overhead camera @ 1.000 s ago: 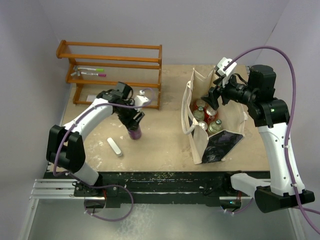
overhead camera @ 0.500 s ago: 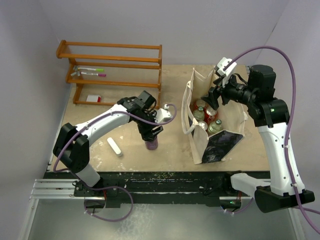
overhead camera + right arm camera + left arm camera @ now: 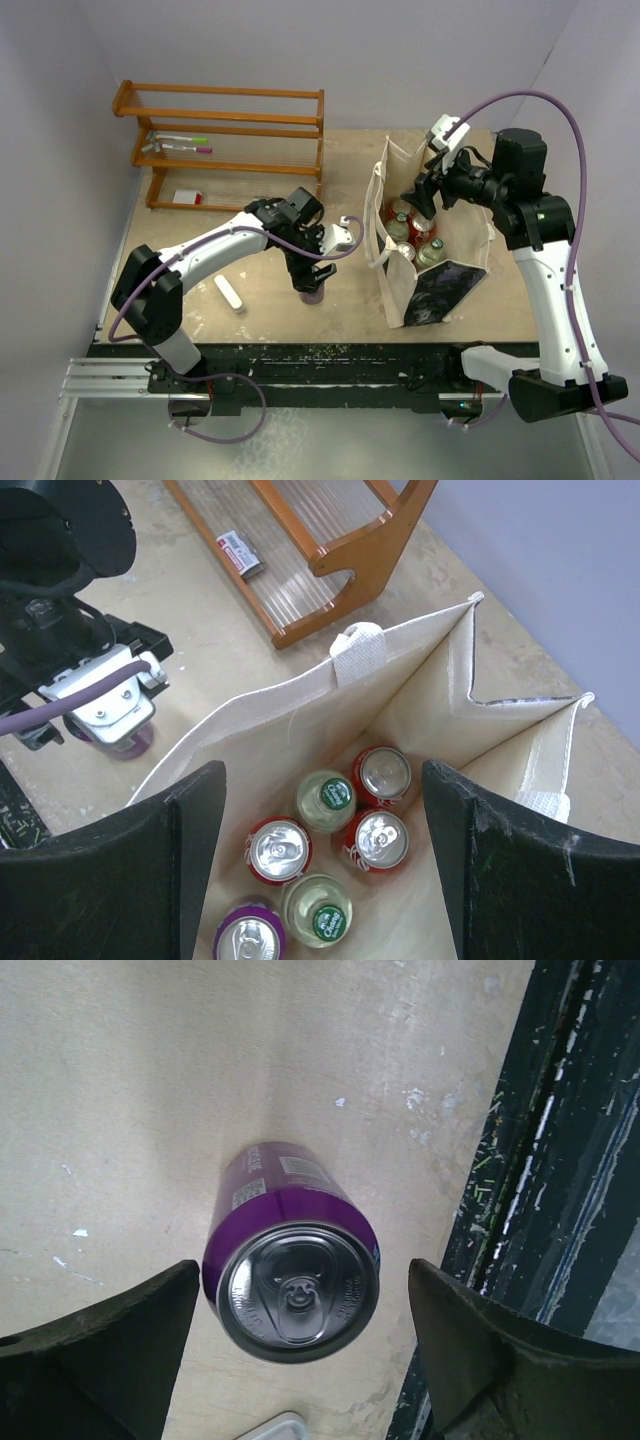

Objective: Place the beverage into the canvas bag
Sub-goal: Move the drink to the center of the board, then pick up the drink from the center of the board, then place the drink in the canvas bag.

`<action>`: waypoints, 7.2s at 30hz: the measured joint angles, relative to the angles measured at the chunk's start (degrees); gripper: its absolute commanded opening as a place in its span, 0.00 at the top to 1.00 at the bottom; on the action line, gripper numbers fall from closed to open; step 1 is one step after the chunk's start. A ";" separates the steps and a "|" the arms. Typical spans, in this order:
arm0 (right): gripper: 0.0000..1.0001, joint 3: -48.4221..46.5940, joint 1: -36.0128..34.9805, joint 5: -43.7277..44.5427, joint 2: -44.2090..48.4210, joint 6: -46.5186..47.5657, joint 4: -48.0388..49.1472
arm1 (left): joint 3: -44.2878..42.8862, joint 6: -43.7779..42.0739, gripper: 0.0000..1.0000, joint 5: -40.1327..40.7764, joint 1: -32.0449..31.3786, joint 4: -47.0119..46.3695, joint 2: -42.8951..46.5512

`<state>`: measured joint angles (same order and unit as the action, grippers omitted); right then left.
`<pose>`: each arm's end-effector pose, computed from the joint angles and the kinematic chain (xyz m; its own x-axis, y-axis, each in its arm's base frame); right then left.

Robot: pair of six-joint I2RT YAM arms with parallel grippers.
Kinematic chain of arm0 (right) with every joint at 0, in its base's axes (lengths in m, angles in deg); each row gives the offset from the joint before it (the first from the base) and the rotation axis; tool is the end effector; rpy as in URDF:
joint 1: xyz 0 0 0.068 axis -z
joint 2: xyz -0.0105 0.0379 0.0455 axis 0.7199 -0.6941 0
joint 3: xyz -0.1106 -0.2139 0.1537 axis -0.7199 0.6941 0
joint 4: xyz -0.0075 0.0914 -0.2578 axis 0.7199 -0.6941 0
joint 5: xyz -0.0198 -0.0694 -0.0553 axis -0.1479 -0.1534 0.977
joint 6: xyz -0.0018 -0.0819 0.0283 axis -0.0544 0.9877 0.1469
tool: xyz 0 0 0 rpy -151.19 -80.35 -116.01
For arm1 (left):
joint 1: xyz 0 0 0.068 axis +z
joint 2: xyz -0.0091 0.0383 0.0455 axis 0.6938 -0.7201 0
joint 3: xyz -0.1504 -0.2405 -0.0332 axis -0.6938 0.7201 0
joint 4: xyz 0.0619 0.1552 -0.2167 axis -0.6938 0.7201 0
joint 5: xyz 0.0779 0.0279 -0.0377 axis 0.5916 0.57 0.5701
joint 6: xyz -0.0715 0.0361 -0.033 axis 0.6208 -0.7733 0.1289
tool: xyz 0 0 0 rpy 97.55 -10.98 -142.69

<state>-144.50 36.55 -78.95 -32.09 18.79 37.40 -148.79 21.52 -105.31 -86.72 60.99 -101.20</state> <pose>0.2431 0.0823 0.4780 -0.0263 -0.3397 -0.9402 -0.7109 0.6676 -0.2213 0.2397 -0.2650 0.2223 -0.3172 0.8113 -0.4911 0.9477 0.2512 -0.1970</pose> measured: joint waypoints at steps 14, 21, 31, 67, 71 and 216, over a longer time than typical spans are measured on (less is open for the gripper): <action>0.21 -1.49 -6.10 0.02 -4.72 1.16 -0.02 | -2.91 -1.97 0.01 -11.26 7.43 5.18 4.98; 0.21 -7.58 -14.75 0.55 -10.08 2.56 -0.44 | -3.56 1.22 0.01 -14.64 23.52 2.34 14.27; 0.14 -8.63 -32.92 7.43 -20.11 7.28 -2.34 | -1.40 13.33 0.01 -14.36 46.93 -5.60 17.86; 0.45 9.35 -41.94 11.89 -37.27 9.49 6.62 | 3.13 18.34 0.01 -20.63 51.04 -10.45 22.67; 0.60 9.35 -41.94 11.67 -37.27 9.46 6.67 | 3.54 18.62 0.01 -20.61 51.04 -10.86 22.67; 1.00 13.27 -5.38 12.13 3.61 12.92 -30.95 | -2.38 20.59 0.09 -21.68 25.03 -27.78 12.59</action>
<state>-131.23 31.17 -66.82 -28.49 31.71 6.45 -151.17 42.11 -126.99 -61.69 33.21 -88.61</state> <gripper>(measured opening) 0.688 0.908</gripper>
